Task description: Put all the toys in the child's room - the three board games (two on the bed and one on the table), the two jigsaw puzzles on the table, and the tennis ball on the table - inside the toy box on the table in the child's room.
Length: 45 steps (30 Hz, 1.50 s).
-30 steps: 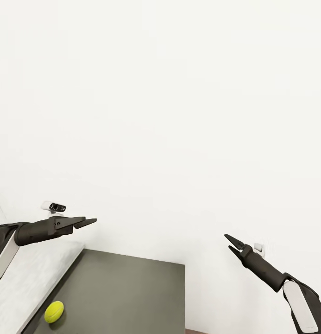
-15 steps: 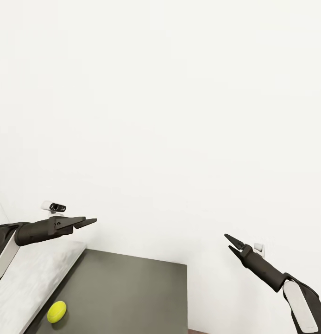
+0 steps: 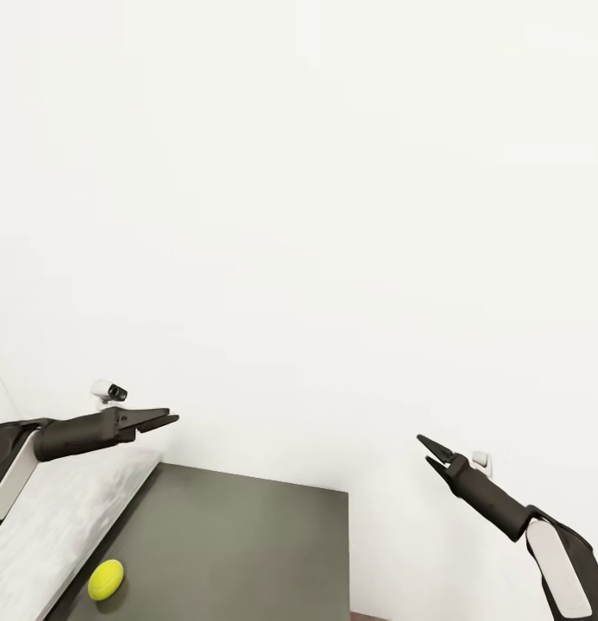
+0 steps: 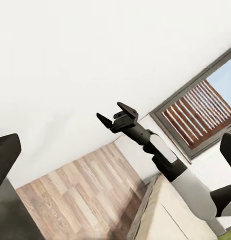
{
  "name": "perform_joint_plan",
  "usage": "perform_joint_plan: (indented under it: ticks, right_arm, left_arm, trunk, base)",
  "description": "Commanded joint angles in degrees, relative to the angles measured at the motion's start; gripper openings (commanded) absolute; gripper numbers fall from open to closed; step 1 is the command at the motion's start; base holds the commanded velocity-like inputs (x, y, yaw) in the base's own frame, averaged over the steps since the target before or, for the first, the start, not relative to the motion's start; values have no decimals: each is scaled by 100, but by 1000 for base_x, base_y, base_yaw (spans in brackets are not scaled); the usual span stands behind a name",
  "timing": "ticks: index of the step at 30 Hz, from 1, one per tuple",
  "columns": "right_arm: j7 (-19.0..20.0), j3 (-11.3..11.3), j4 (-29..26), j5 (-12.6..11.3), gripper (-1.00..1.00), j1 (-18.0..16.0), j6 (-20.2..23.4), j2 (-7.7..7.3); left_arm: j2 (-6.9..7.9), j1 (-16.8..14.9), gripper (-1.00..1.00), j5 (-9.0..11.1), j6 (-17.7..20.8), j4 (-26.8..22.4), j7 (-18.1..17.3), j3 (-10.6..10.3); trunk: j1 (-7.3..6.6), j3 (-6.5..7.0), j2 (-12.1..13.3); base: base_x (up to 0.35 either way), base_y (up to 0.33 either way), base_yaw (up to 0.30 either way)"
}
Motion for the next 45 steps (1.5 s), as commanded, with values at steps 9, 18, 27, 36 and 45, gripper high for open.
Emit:
perform_joint_plan:
  ticks: [9, 18, 27, 36, 45]
  right_arm:
    - [-1538, 435, -1018, 111, 100, -48, 422, 70]
    - [-3135, 1397, -2154, 235, 100, -30, 868, 91]
    - [-3716, 2107, -2384, 257, 100, -57, 1396, 117]
    - [-4988, 3132, -2431, 261, 100, -183, 1729, 525]
    - [-5138, 3124, -2438, 198, 100, -204, 1857, 652]
  left_arm:
    - [-62, -35, 100, -318, 76, 57, 2188, 23]
    - [-540, -77, 100, -330, 95, 90, 4797, -15]
    - [-1169, -89, 100, -341, 131, 388, 7191, -57]
    - [-1221, -87, 100, -361, 101, 1324, 7898, -66]
    - [-1199, -80, 100, -598, 38, 1721, 7954, -96]
  trunk:
    - [2, -2, -4]
    - [2, -2, -4]
    - [2, -2, -4]
    - [2, -2, -4]
    - [2, -2, -4]
  base:
    - [0, 0, 0]
    - [0, 0, 0]
    - [0, 0, 0]
    - [0, 0, 0]
    - [0, 0, 0]
